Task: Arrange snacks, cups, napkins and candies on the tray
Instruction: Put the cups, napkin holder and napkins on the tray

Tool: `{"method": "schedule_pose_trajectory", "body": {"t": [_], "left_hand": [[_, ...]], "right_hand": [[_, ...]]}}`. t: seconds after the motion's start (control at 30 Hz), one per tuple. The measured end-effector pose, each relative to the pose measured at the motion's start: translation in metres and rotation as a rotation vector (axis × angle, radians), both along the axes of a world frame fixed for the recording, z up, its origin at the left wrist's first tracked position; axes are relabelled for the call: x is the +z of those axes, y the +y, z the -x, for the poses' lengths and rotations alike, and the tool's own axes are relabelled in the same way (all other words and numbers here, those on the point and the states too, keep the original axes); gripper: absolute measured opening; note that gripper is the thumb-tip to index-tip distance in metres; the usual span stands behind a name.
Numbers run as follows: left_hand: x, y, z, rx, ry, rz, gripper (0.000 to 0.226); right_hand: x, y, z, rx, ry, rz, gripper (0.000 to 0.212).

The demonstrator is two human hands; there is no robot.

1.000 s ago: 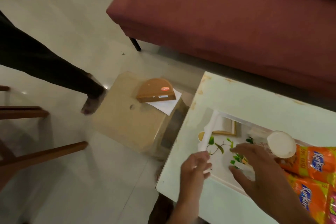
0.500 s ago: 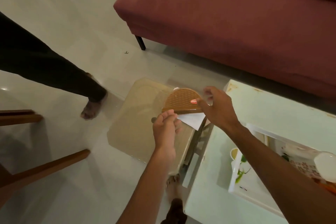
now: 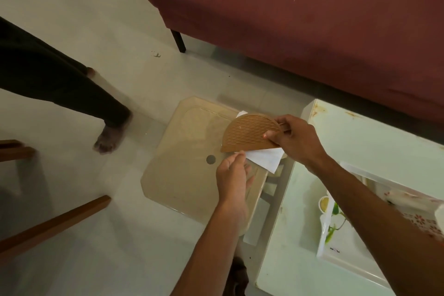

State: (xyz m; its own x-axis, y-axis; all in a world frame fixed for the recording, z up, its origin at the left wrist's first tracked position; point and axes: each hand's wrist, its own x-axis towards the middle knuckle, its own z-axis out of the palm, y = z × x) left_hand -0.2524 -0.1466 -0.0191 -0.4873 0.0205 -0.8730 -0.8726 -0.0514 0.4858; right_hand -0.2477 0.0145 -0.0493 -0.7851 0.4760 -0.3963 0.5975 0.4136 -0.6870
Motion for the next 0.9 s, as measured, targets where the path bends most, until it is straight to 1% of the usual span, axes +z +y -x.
{"method": "schedule_pose_trajectory", "body": {"t": [0.1,0.2,0.3,0.43,0.47,0.53,0.57,0.6,0.63,0.67,0.7,0.77,0.83,0.9], "left_hand": [[0.013,0.004,-0.01,0.086,-0.024,-0.074,0.013],[0.028,0.012,-0.023,0.12,-0.009,-0.176,0.032],[0.041,0.021,-0.04,0.052,0.046,-0.241,0.048],[0.044,0.029,-0.063,-0.114,0.141,-0.192,0.067],[0.043,0.03,-0.069,-0.16,0.16,-0.195,0.067],[0.039,0.034,-0.083,-0.239,0.195,-0.207,0.057],[0.037,0.036,-0.09,-0.275,0.212,-0.203,0.052],[0.034,0.038,-0.097,-0.309,0.225,-0.196,0.051],[0.03,0.039,-0.102,-0.342,0.233,-0.196,0.055],[0.027,0.042,-0.109,-0.375,0.231,-0.203,0.062],[0.024,0.045,-0.116,-0.41,0.226,-0.217,0.069],[0.019,0.053,-0.13,-0.494,0.211,-0.251,0.078],[0.013,0.062,-0.144,-0.585,0.205,-0.278,0.079],[0.006,0.074,-0.157,-0.663,0.224,-0.278,0.072]], "right_hand": [[0.024,-0.015,-0.016,-0.03,0.103,-0.004,0.024],[0.047,-0.036,-0.045,-0.091,0.234,-0.005,0.027],[0.062,-0.052,-0.085,-0.113,0.308,-0.048,0.027],[0.067,-0.06,-0.139,-0.141,0.308,-0.144,0.032],[0.068,-0.06,-0.151,-0.137,0.303,-0.152,0.032],[0.073,-0.057,-0.177,-0.122,0.317,-0.183,0.025],[0.075,-0.054,-0.189,-0.149,0.336,-0.195,0.021],[0.078,-0.051,-0.199,-0.227,0.352,-0.197,0.018],[0.079,-0.046,-0.206,-0.34,0.358,-0.184,0.017],[0.08,-0.039,-0.213,-0.452,0.352,-0.149,0.019],[0.08,-0.032,-0.219,-0.526,0.328,-0.071,0.025],[0.078,-0.02,-0.229,-0.568,0.249,0.174,0.038],[0.075,-0.013,-0.238,-0.591,0.227,0.39,0.035],[0.071,-0.009,-0.25,-0.617,0.223,0.44,0.031]]}}
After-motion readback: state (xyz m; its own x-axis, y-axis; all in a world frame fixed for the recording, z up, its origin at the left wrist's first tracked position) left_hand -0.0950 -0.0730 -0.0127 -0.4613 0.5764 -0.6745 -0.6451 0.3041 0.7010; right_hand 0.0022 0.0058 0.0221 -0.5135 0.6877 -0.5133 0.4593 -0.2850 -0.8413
